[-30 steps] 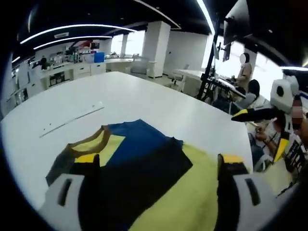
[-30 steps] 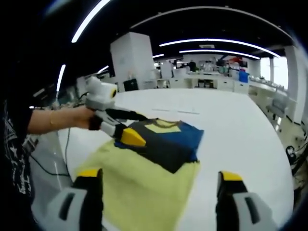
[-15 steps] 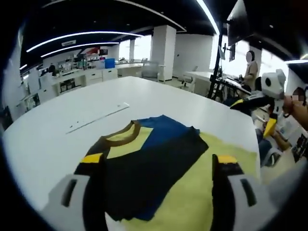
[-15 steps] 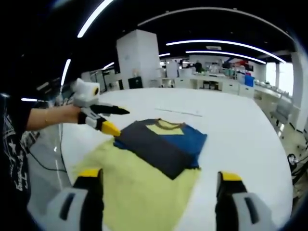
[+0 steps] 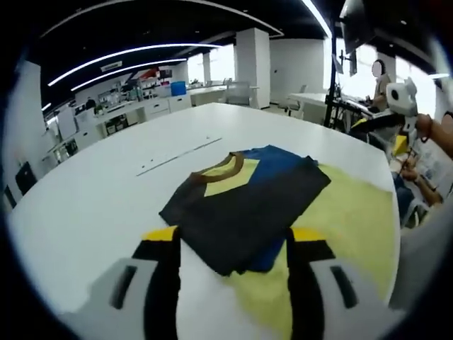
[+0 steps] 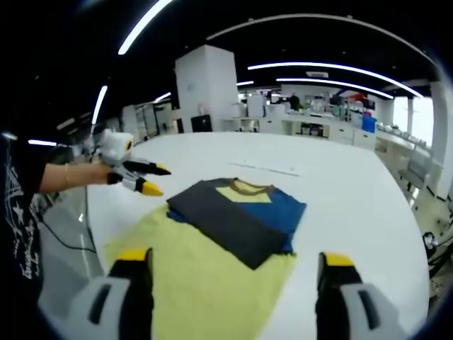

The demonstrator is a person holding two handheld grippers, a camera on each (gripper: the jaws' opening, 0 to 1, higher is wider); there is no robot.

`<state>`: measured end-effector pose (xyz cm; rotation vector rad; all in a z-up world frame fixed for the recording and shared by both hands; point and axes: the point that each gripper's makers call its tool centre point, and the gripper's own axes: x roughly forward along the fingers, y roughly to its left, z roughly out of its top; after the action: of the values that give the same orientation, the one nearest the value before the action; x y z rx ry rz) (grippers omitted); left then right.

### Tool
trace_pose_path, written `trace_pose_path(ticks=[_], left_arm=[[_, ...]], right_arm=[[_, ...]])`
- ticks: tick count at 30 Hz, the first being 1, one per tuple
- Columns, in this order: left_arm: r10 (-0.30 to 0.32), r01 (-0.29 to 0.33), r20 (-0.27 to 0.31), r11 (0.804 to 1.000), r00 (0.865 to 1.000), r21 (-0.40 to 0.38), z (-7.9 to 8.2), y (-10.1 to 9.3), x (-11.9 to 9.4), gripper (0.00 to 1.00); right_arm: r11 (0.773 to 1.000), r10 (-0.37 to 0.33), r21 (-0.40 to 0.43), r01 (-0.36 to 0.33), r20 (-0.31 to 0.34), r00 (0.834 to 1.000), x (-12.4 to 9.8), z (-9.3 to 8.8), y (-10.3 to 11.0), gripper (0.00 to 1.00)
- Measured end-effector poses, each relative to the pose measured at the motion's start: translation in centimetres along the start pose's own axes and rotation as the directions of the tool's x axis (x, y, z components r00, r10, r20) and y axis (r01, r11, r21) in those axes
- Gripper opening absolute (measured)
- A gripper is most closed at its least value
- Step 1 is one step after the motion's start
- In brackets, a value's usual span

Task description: Fold the garment on the visible template until the final outline fits inside the template.

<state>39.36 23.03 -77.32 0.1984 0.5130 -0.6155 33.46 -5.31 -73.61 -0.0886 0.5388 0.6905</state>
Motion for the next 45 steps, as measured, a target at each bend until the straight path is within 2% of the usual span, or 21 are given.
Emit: trace_pose_path(ticks=[3, 10, 11, 13, 14, 17, 21, 24, 26, 32, 36, 40, 43, 45], left_arm=[[0.017, -0.017, -0.015, 1.000, 1.000, -0.024, -0.9, 0.6, -0.2, 0.46], [0.054, -0.058, -0.059, 0.997, 0.997, -0.059, -3.4, 1.7, -0.6, 0.39], [0.064, -0.070, -0.066, 0.994, 0.996, -0.082, -3.7, 1.9, -0.6, 0.37], [0.046, -0.051, -0.057, 0.995, 0.997, -0.090, -3.9, 1.7, -0.5, 0.36], [0.046, -0.053, -0.071, 0.994, 0.996, -0.094, -4.4, 2.0, -0.4, 0.35], [0.072, -0.079, -0.095, 0.994, 0.993, -0.071, -5.1, 2.6, -0.4, 0.32], [0.073, -0.084, -0.097, 0.991, 0.993, -0.109, -6.0, 2.9, 0.2, 0.29], [0.079, -0.090, -0.101, 0.990, 0.992, -0.111, -6.3, 2.9, 0.6, 0.23], [0.065, -0.074, -0.068, 0.987, 0.996, -0.142, -5.9, 2.4, 0.9, 0.21], [0.045, -0.057, -0.083, 0.986, 0.996, -0.157, -6.5, 1.5, 1.6, 0.17], [0.047, -0.059, -0.067, 0.980, 0.997, -0.190, -6.4, 1.6, 1.6, 0.12], [0.056, -0.068, -0.064, 0.978, 0.996, -0.199, -6.5, 1.9, 1.7, 0.11], [0.066, -0.077, -0.059, 0.976, 0.996, -0.204, -6.4, 2.0, 1.8, 0.07], [0.041, -0.052, -0.057, 0.975, 0.998, -0.217, -6.4, 1.4, 1.9, 0.05]], right_arm=[[1.000, 0.000, -0.006, 0.000, 0.003, 1.000, 0.2, 0.0, -0.1, 0.95], [1.000, -0.004, -0.026, 0.004, 0.000, 1.000, 0.7, -0.2, -0.7, 0.89], [0.999, -0.009, -0.032, 0.009, -0.002, 1.000, 0.8, -0.2, -0.8, 0.86], [0.998, -0.036, -0.059, 0.035, -0.012, 0.999, 0.9, -0.4, -1.6, 0.80], [0.995, -0.050, -0.082, 0.048, -0.018, 0.999, 0.9, -0.5, -2.0, 0.78], [0.991, -0.071, -0.118, 0.069, -0.014, 0.997, 1.2, -0.6, -2.9, 0.70], [0.991, -0.094, -0.098, 0.092, -0.008, 0.996, 1.8, -0.8, -4.5, 0.59], [0.990, -0.107, -0.092, 0.106, -0.007, 0.994, 2.3, -1.1, -5.2, 0.51], [0.989, -0.118, -0.091, 0.116, -0.017, 0.993, 2.7, -1.5, -5.8, 0.48], [0.984, -0.153, -0.103, 0.148, -0.046, 0.987, 4.5, -3.0, -7.7, 0.38], [0.979, -0.178, -0.113, 0.170, -0.062, 0.982, 6.2, -4.0, -9.2, 0.25], [0.985, -0.163, -0.071, 0.159, -0.067, 0.984, 7.6, -4.2, -9.4, 0.22], [0.983, -0.162, -0.102, 0.152, -0.089, 0.983, 8.7, -4.6, -9.6, 0.18], [0.984, -0.156, -0.106, 0.145, -0.110, 0.982, 9.4, -5.1, -9.7, 0.15]])
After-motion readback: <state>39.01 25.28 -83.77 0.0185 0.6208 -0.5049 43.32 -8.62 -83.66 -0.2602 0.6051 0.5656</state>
